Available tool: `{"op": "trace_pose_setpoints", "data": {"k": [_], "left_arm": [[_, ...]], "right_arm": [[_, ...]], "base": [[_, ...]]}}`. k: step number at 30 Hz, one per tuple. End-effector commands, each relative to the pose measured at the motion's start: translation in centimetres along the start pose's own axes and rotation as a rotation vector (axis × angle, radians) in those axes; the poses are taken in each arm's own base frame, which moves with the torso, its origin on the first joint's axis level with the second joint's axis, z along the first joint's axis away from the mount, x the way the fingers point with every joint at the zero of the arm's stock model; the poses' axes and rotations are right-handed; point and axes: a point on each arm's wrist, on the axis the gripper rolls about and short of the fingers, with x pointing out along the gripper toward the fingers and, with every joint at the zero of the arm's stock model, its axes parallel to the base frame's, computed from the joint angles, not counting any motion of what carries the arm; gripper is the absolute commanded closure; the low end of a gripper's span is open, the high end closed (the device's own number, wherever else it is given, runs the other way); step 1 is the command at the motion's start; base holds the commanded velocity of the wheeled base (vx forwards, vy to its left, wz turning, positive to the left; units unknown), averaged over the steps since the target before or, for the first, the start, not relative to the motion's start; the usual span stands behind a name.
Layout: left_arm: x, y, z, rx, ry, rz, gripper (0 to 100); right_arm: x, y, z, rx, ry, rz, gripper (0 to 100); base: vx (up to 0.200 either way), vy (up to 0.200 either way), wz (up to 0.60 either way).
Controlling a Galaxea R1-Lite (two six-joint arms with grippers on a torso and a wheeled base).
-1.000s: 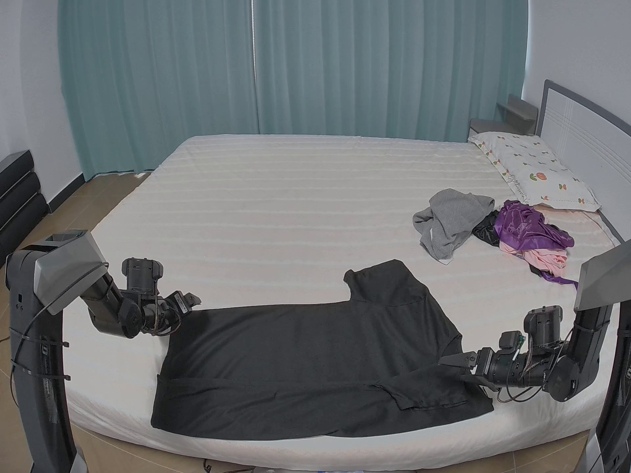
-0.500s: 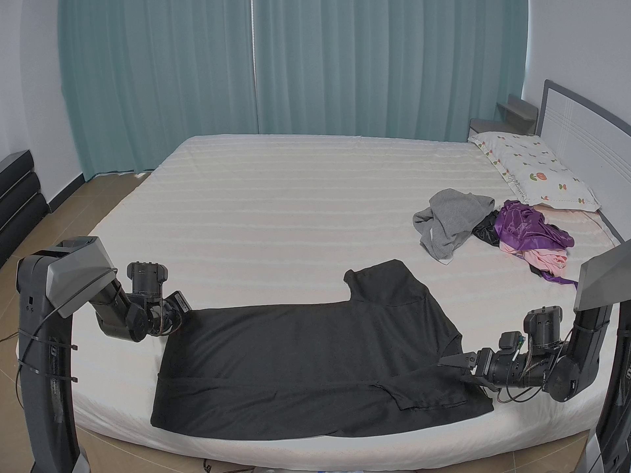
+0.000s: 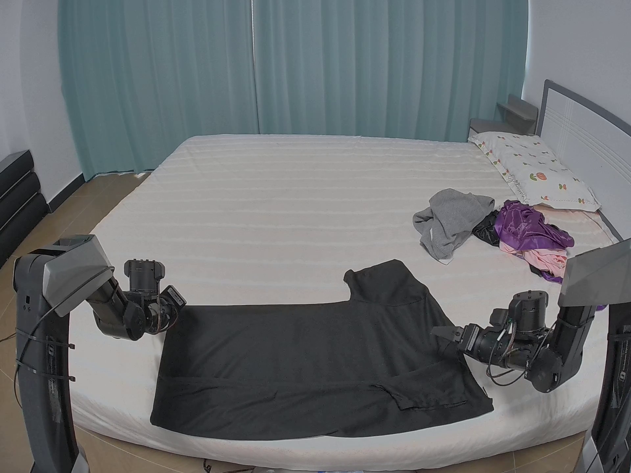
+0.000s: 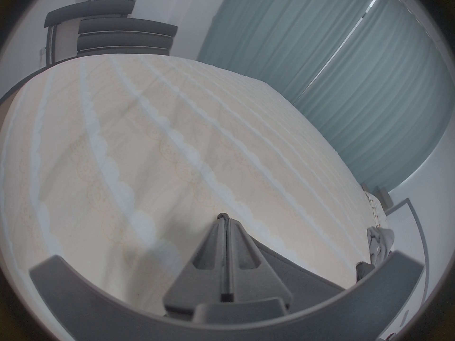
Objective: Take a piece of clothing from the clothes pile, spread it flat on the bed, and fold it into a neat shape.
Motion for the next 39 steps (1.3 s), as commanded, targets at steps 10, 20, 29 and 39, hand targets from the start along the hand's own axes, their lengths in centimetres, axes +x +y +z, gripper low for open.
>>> {"op": "trace_pose_setpoints", "data": {"k": [10, 20, 29, 39], "left_arm": [[-0.6, -0.2, 0.8, -0.046, -0.012, -0.016, 100], [-0.7, 0.0, 0.7, -0.040, 0.005, -0.020, 100], [-0.7, 0.1, 0.5, -0.017, 0.010, -0.017, 100], [-0.7, 0.2, 0.3, -0.001, 0.015, -0.014, 100]], "right_arm": [[8.7, 1.3, 4.3, -0.058, -0.143, -0.018, 0], [13.8, 1.8, 8.2, -0.051, -0.073, -0.105, 0], [15.8, 1.6, 9.2, -0.116, -0.072, -0.144, 0], [17.5, 0.5, 10.3, -0.143, -0.117, -0.164, 0]], "base": [[0.000, 0.000, 0.00], [0.000, 0.000, 0.00], [0.000, 0.000, 0.00], [0.000, 0.000, 0.00]]}}
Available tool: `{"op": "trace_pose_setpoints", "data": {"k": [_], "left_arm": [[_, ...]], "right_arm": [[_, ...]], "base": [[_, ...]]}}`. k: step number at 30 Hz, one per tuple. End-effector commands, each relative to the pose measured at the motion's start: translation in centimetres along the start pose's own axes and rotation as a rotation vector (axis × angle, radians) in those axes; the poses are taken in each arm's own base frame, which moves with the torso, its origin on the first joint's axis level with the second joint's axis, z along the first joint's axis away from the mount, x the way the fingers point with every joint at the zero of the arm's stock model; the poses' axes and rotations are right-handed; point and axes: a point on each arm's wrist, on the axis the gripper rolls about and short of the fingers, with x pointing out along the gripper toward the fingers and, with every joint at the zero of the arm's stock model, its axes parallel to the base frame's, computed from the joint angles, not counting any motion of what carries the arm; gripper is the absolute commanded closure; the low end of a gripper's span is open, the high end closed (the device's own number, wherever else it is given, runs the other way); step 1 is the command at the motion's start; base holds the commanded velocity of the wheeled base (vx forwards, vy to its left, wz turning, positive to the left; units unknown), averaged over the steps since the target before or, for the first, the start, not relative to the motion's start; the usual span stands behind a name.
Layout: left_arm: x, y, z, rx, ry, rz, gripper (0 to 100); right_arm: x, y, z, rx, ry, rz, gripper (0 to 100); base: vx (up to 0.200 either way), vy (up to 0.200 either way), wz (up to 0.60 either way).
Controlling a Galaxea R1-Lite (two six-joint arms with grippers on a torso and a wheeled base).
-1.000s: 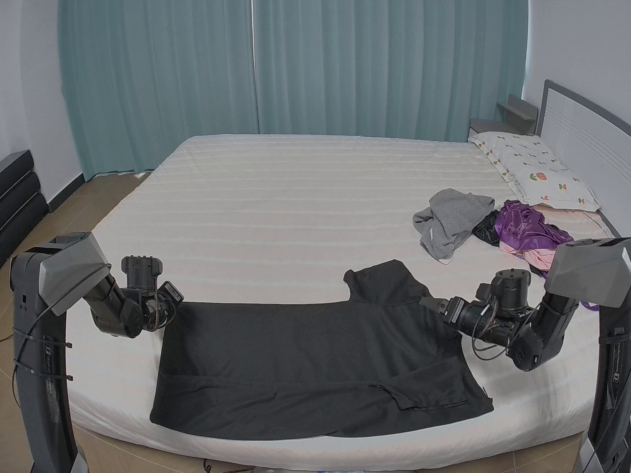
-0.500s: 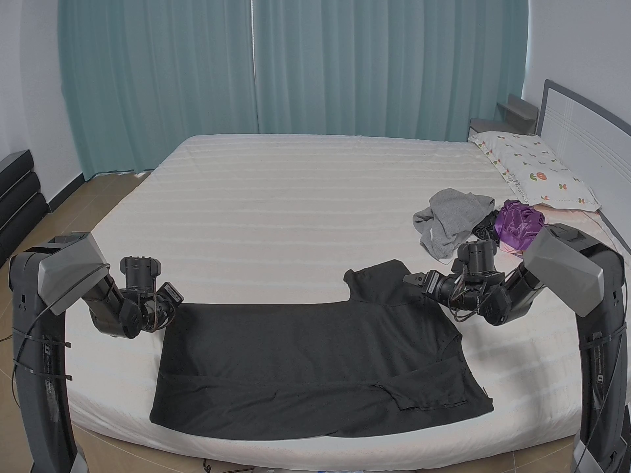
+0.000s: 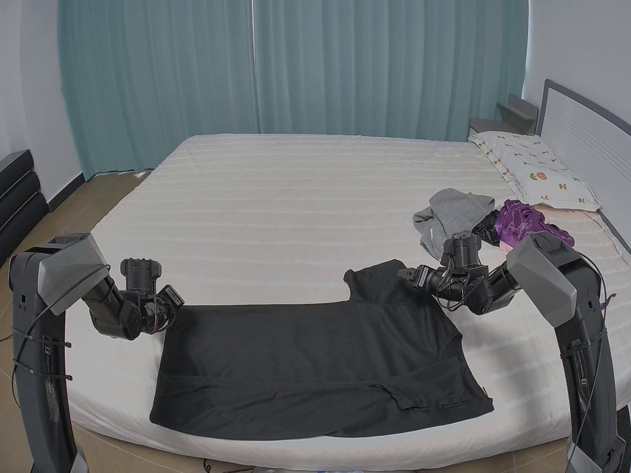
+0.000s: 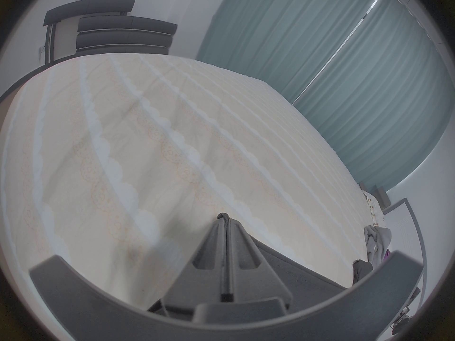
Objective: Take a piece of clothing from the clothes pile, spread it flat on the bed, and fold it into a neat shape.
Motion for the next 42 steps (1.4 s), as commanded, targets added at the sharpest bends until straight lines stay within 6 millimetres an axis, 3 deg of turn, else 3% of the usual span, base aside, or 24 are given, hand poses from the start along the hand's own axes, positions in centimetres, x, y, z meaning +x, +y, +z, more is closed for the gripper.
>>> {"op": "trace_pose_setpoints", "data": {"k": [1, 4, 5, 17, 33, 42], "left_arm": [[0.0, 0.0, 0.0, 0.002, 0.000, 0.000, 100], [0.0, -0.1, 0.0, 0.005, -0.002, -0.001, 100], [0.0, 0.0, 0.0, 0.007, 0.000, 0.000, 100], [-0.2, 0.0, 0.1, 0.001, 0.003, 0.003, 100], [-2.5, -0.8, 1.4, -0.009, -0.032, -0.024, 100], [-3.1, -0.6, 1.6, -0.017, -0.039, -0.019, 100]], "right_arm": [[0.9, -1.0, -0.4, 0.007, 0.004, -0.008, 0], [1.0, -1.0, -0.6, 0.007, 0.008, -0.009, 0], [1.0, -1.1, -0.6, 0.011, 0.008, -0.009, 100], [0.0, -1.1, 0.4, 0.047, 0.003, -0.018, 100], [-4.9, 0.0, 3.1, 0.141, -0.044, 0.014, 100], [-7.2, -1.1, 3.4, 0.194, -0.105, 0.024, 100]], "base": [[0.000, 0.000, 0.00], [0.000, 0.000, 0.00], [0.000, 0.000, 0.00], [0.000, 0.000, 0.00], [0.000, 0.000, 0.00], [0.000, 0.000, 0.00]]}}
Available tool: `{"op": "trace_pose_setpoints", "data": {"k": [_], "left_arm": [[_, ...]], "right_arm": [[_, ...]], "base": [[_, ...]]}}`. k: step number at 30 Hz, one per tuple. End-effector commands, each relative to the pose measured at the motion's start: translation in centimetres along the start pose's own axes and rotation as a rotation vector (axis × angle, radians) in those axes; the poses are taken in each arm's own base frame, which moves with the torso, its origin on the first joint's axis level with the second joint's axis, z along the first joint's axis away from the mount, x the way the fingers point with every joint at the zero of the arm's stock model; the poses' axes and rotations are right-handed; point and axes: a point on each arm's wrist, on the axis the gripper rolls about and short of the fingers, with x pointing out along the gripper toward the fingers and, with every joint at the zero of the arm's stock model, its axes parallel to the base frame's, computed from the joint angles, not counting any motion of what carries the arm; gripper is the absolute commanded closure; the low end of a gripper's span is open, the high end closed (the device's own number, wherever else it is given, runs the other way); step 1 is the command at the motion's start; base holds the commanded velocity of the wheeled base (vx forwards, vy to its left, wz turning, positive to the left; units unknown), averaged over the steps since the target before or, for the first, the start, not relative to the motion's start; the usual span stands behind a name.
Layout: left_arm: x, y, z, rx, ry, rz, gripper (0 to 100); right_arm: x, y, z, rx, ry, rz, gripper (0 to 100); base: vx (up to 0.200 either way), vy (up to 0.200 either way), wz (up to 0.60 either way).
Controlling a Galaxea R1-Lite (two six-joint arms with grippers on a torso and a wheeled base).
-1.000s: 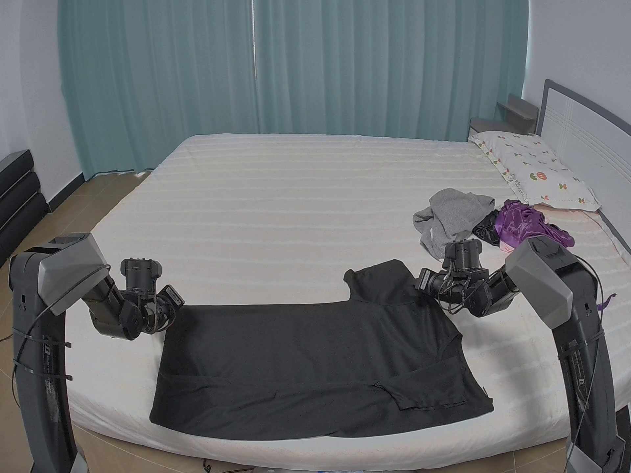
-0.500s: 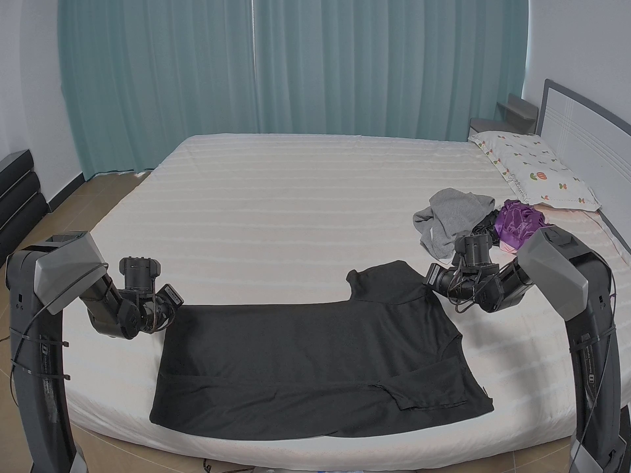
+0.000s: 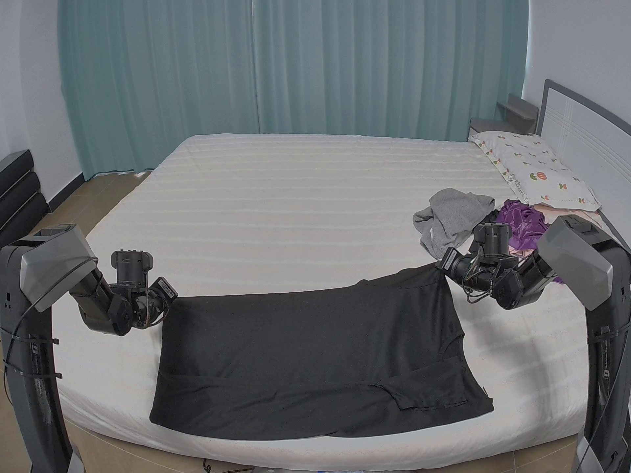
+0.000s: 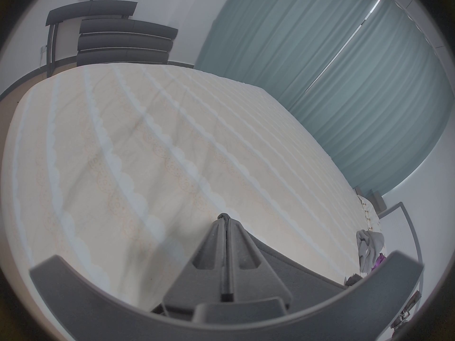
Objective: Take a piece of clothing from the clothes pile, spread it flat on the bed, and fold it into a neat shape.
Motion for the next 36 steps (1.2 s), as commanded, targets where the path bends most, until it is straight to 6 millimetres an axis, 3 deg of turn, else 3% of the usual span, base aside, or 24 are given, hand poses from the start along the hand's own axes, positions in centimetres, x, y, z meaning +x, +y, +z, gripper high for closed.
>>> {"op": "trace_pose_setpoints", "data": {"k": [1, 7, 11, 19, 24, 36], "left_arm": [[-0.8, -0.2, 0.4, -0.005, -0.011, -0.006, 100], [-1.4, -0.5, 0.6, -0.004, -0.018, -0.015, 100], [-1.7, -0.1, 0.1, 0.004, 0.000, 0.002, 100], [-3.5, 0.2, -0.7, 0.026, 0.032, 0.009, 100], [-4.8, 0.9, -1.6, 0.041, 0.064, 0.033, 100], [-8.0, 2.0, -2.2, 0.064, 0.096, 0.055, 100]], "right_arm": [[-1.8, 0.1, 0.5, 0.010, -0.006, 0.002, 100], [-2.3, 0.7, 0.7, 0.005, -0.025, 0.026, 100], [-2.8, 0.2, -0.4, -0.004, 0.013, 0.000, 100], [-4.0, -0.4, -0.7, 0.006, 0.037, -0.025, 100], [-5.4, -0.7, -2.4, 0.007, 0.110, -0.033, 100], [-9.5, -1.1, -3.5, 0.023, 0.199, -0.021, 100]], "base": [[0.000, 0.000, 0.00], [0.000, 0.000, 0.00], [0.000, 0.000, 0.00], [0.000, 0.000, 0.00], [0.000, 0.000, 0.00], [0.000, 0.000, 0.00]]}}
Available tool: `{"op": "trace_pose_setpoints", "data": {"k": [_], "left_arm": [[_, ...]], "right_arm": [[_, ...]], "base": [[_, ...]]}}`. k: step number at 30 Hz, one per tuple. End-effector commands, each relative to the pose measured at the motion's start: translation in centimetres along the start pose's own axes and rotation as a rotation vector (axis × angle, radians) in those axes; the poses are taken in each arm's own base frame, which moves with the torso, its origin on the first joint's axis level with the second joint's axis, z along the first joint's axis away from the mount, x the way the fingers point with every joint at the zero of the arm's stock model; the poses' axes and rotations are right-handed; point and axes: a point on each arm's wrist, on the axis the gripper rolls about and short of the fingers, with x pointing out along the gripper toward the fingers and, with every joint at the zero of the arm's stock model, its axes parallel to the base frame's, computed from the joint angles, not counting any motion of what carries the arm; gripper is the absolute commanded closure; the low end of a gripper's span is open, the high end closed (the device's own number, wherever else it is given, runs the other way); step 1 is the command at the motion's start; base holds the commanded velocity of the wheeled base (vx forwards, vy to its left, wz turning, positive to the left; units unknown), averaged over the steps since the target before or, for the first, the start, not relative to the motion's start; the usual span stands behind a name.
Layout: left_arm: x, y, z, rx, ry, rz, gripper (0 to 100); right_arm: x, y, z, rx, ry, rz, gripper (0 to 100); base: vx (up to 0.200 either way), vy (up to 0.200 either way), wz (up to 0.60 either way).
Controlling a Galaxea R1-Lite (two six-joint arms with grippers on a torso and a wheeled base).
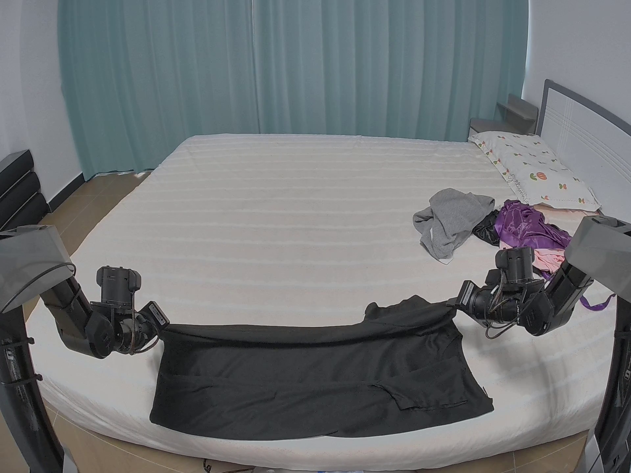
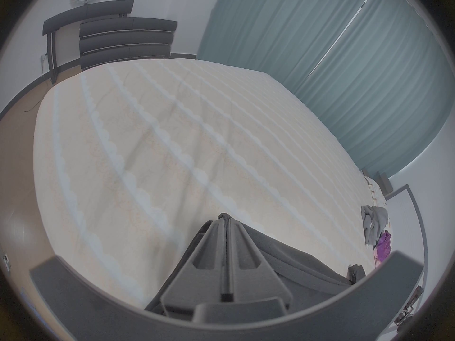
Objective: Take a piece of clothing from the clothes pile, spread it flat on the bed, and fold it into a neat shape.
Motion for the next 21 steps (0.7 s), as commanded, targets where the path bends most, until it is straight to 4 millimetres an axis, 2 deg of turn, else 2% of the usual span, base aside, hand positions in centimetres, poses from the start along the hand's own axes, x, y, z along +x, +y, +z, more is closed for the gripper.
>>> {"op": "trace_pose_setpoints", "data": {"k": [1, 9, 17, 21], "left_arm": [[-1.9, 0.1, 0.1, 0.014, -0.009, -0.009, 100], [-4.0, 1.4, -1.3, 0.058, 0.038, 0.011, 100], [-4.9, 2.9, -3.1, 0.068, 0.122, 0.035, 100], [-5.0, 3.3, -3.7, 0.065, 0.161, 0.030, 100]], "right_arm": [[-2.3, 0.0, -0.4, -0.017, 0.030, 0.020, 100], [-3.4, -1.5, -1.8, -0.032, 0.066, 0.004, 100], [-4.2, -3.1, -3.7, -0.030, 0.131, 0.004, 100], [-4.0, -3.9, -4.7, -0.041, 0.171, -0.020, 100]], "base": [[0.000, 0.000, 0.00], [0.000, 0.000, 0.00], [0.000, 0.000, 0.00], [0.000, 0.000, 0.00]]}}
